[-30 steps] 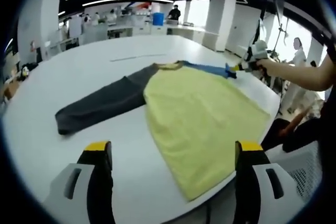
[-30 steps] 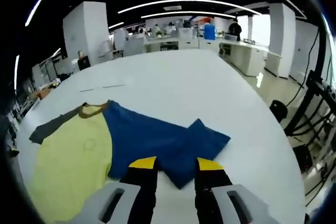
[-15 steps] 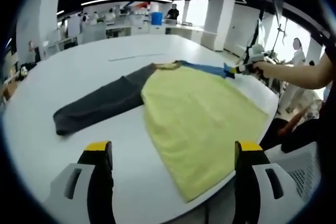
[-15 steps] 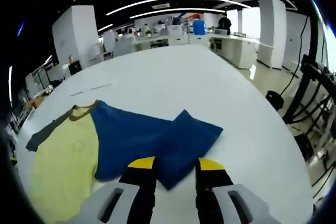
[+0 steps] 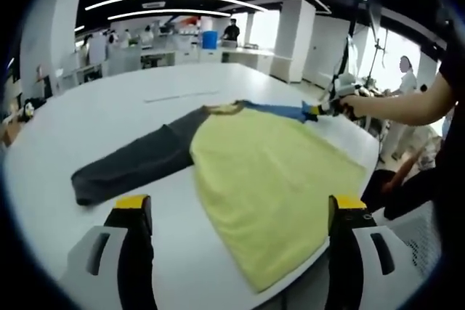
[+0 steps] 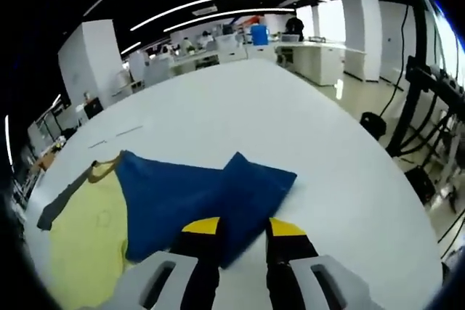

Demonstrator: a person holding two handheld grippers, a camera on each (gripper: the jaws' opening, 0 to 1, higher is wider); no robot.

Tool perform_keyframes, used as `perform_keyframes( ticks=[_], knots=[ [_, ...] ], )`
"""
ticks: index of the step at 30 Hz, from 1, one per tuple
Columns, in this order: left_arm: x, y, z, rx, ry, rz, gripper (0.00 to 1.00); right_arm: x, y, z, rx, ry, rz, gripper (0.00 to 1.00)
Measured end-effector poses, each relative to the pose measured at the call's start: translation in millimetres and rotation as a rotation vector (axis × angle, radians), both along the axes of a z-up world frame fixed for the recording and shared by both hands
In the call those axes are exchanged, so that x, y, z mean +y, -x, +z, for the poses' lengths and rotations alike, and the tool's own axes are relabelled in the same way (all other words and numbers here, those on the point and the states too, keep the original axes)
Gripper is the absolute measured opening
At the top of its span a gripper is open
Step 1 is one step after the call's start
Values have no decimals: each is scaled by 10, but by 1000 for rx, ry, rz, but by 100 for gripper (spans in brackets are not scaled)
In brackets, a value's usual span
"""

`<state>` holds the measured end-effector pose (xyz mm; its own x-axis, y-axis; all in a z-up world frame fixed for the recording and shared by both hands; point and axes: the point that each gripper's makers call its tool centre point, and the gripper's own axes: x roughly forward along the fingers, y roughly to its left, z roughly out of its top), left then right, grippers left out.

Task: Fold the garment on the visible template until the final outline fits inside the template.

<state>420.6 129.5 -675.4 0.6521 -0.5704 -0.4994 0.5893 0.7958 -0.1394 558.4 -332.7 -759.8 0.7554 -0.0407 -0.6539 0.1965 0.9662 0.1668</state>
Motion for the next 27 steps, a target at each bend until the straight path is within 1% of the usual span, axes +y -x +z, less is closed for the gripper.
perform_keyframes(
  ticks=[2,5,7,9,11,12,15,16,19,21,24,26,27],
  knots=[
    [-28,-8,37,-14,12,-12,99,14,-4,-25,-2,-34,-13,19],
    [-58,-2,55,-22,16,-31,99,0,-30,-16,-13,-46,-24,18],
    [-77,5,62,-28,13,-47,99,-23,-40,-16,-14,-61,-41,15],
    [-92,10,67,-30,21,-56,99,-37,-44,-13,-16,-71,-47,10],
    [-100,15,64,-27,25,-60,99,-8,-1,24,-11,-67,-49,2],
    [-97,15,58,-27,19,-63,99,8,22,53,-15,-63,-48,0],
    [-86,13,46,-27,9,-70,98,81,34,85,-26,-86,-32,0],
    [-85,10,44,-25,10,-70,98,107,42,89,-25,-107,-36,0],
    [-88,5,42,-23,12,-68,97,102,48,117,-39,-112,-55,0],
    [-90,5,38,-23,10,-69,97,129,45,114,-38,-137,-65,0],
    [-92,11,33,-21,8,-71,97,131,52,111,-31,-116,-61,0],
    [-84,15,26,-19,4,-70,98,143,52,133,-36,-119,-60,0],
    [-81,16,26,-20,3,-71,98,144,56,146,-35,-107,-48,0]
  ],
)
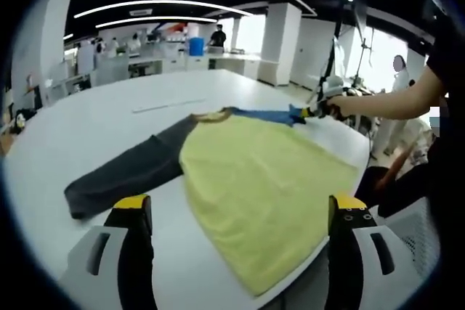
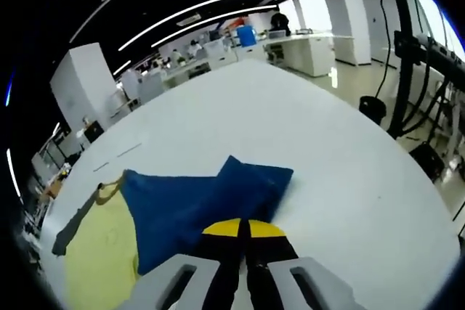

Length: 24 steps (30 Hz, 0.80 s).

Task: Fold the garment on the visible template until the final outline fits inside the template.

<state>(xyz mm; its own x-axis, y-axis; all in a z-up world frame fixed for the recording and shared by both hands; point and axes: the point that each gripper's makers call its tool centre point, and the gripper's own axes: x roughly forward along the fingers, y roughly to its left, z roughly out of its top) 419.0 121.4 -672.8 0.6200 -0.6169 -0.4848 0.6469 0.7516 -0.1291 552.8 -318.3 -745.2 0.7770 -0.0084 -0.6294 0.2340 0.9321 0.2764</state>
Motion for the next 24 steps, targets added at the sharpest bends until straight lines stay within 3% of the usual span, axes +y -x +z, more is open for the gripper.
perform_keyframes(
  ticks=[5,14,23,24],
  knots=[
    [-5,-7,14,-3,4,3,98,-29,40,79,1,65,62,0],
    [-37,-7,21,-6,-1,-9,97,-243,91,245,-11,113,102,0],
    [-91,-2,8,-3,5,-11,97,-527,243,377,-18,166,92,0],
    [-94,-3,9,-4,5,-12,97,-556,287,371,2,170,89,0]
  ],
)
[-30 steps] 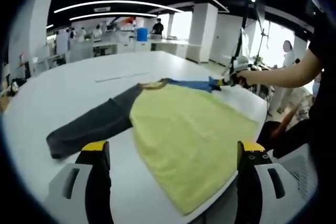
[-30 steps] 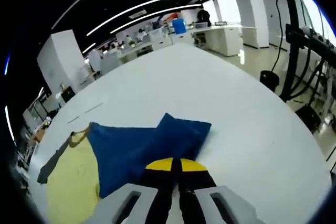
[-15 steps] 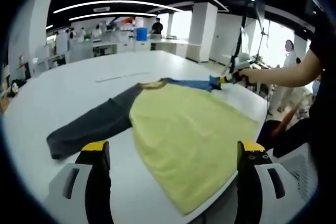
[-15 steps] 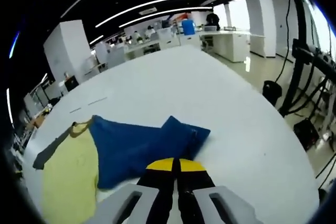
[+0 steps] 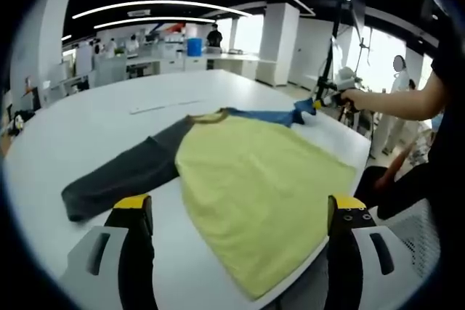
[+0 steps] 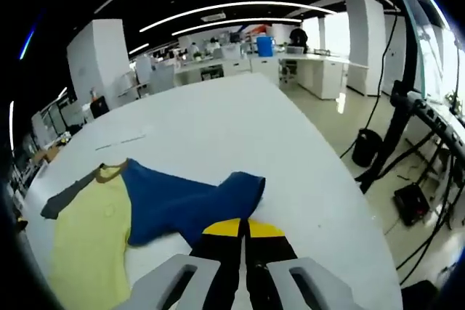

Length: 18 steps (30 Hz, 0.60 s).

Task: Fold the garment on the visible template until the final outline fits inside the template.

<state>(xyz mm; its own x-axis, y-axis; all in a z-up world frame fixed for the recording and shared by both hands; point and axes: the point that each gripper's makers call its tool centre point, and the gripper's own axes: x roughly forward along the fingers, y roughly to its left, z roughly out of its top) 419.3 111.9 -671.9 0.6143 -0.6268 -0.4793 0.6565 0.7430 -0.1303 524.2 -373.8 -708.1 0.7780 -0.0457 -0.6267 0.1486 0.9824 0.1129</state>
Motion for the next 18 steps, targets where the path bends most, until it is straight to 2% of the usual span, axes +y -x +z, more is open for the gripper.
perform_keyframes(
  ticks=[8,18],
  knots=[
    [-9,-7,8,-6,4,-2,97,-252,232,35,68,84,-22,0],
    [11,-14,13,-19,-1,6,98,-461,404,76,104,99,-66,0]
  ],
)
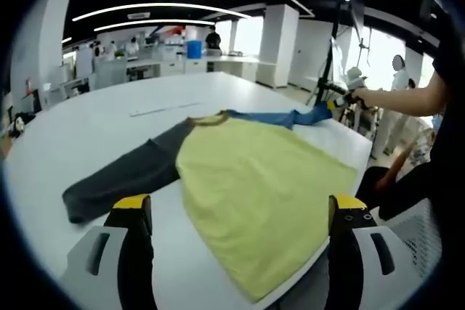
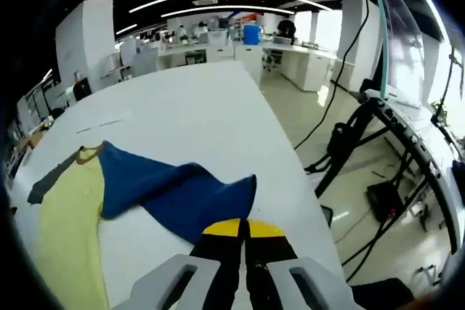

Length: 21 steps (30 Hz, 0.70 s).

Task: Fold the garment on the visible template until the final outline fits inside the template.

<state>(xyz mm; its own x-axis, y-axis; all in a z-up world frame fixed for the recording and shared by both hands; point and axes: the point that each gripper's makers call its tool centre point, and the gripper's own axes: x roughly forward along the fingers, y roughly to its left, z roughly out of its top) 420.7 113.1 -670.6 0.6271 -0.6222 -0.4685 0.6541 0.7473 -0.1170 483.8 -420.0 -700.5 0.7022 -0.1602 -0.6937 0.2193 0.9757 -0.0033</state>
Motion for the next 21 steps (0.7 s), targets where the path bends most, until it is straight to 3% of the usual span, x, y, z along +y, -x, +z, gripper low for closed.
perform_keyframes(
  ticks=[4,17,18,19,21],
  knots=[
    [-2,21,-8,-1,-4,-2,99,-95,71,-19,45,54,3,0],
    [66,24,-27,1,-19,12,99,-322,179,-17,113,101,-13,0],
    [63,25,-23,1,-15,11,99,-318,154,-15,99,96,-12,0],
    [43,23,4,-5,5,7,99,-295,125,-30,73,41,-55,0],
    [11,9,78,-23,58,5,99,-299,105,-59,88,60,-34,0]
  ],
)
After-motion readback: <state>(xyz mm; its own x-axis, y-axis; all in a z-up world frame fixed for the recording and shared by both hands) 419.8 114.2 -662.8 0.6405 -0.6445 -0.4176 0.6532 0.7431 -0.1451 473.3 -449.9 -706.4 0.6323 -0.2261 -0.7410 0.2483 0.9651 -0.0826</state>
